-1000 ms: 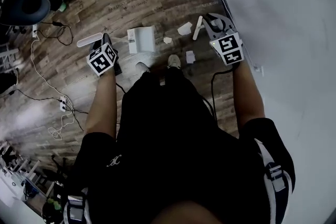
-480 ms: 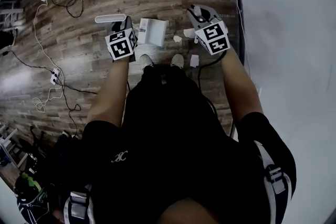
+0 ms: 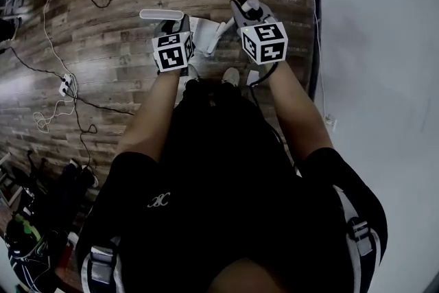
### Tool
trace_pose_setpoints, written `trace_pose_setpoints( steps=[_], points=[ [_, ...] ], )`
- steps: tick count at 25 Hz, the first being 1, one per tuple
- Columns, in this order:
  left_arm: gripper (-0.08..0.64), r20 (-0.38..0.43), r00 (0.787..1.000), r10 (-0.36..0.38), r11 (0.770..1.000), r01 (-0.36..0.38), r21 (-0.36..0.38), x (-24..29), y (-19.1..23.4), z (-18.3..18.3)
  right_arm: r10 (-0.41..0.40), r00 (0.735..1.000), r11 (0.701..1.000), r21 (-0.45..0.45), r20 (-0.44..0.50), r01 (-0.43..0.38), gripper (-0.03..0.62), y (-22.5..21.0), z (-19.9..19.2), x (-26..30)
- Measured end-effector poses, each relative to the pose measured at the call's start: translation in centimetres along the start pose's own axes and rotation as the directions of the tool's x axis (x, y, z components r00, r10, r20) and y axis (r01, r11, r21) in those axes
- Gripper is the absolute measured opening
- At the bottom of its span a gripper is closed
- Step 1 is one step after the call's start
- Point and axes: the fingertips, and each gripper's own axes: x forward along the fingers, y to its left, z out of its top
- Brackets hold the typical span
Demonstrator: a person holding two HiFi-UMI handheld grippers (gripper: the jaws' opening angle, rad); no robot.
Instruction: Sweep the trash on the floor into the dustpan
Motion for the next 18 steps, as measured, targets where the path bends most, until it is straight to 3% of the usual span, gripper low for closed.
trace_pose_setpoints(
  steps=[3, 9, 18],
  points=[
    [0.121, 0.000, 1.000, -0.021, 1.000, 0.021, 0.010, -0.1, -0.3, -0.3, -0.008, 1.000, 0.999, 0.032, 0.009, 0.007, 0.071, 0.1, 0.3, -0.2],
    [0.123, -0.006, 0.998, -0.056, 0.998, 0.056, 0.024, -0.5, 0.5, -0.5, -0.007, 1.000, 1.000, -0.016, 0.020, 0.008, 0.069, 1.9, 1.5, -2.3],
    [0.123, -0.027, 0.993, -0.115, 0.990, 0.117, 0.080, -0.4, 0.8, -0.2, -0.162, 0.987, 0.983, -0.089, 0.017, 0.163, 0.069, 1.8, 1.2, -10.7]
  ],
)
